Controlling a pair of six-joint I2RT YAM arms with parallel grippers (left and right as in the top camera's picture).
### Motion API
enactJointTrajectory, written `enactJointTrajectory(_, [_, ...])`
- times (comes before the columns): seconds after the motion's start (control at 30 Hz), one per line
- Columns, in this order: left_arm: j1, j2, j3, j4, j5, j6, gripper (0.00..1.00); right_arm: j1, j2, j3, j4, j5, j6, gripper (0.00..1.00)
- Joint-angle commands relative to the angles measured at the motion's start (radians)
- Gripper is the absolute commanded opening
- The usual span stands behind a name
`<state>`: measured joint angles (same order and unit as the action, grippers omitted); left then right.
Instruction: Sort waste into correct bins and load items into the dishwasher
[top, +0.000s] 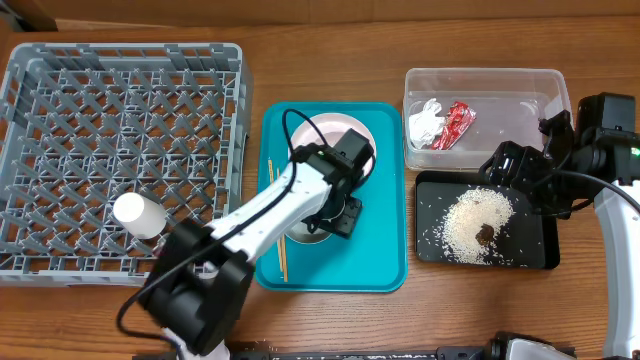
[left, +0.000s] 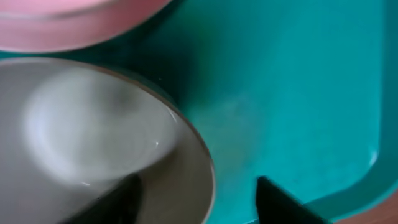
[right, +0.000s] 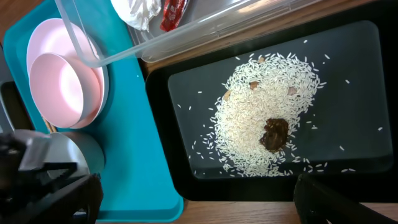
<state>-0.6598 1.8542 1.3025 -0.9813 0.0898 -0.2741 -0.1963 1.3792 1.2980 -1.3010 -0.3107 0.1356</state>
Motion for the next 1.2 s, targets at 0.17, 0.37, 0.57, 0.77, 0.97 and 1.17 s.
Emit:
enactJointTrajectory(0.17, [-0.006,-0.019,0.07,-0.031,-0.018,-0.048,0.04,-0.002,-0.008,0.02,-0.003,-0.008,0.002,1.0])
enactJointTrajectory(0.37, [0.047,-0.155,0.238,-0.214,-0.022,-0.04,0.04,-0.002,-0.008,0.02,-0.003,-0.008,0.002,1.0])
enactJointTrajectory(0.57, [0.337,-0.303,0.359,-0.216,0.153,0.194,0.04,-0.002,-0.008,0.02,-0.003,-0.008,0.002,1.0])
enactJointTrajectory(0.77, [0.715,-0.277,0.364,-0.172,0.583,0.475,0.04,-0.002,-0.008,0.02,-0.004,-0.008,0.002,1.0])
enactJointTrajectory(0.97, [1.021,-0.101,0.364,-0.173,0.93,0.621,0.04,-0.002,-0.008,0.02,-0.006,-0.008,0.001,1.0])
enactJointTrajectory(1.17, [1.148,0.05,0.364,-0.171,1.085,0.69,0.04,-0.002,-0.008,0.02,-0.007,-0.008,0.001,1.0])
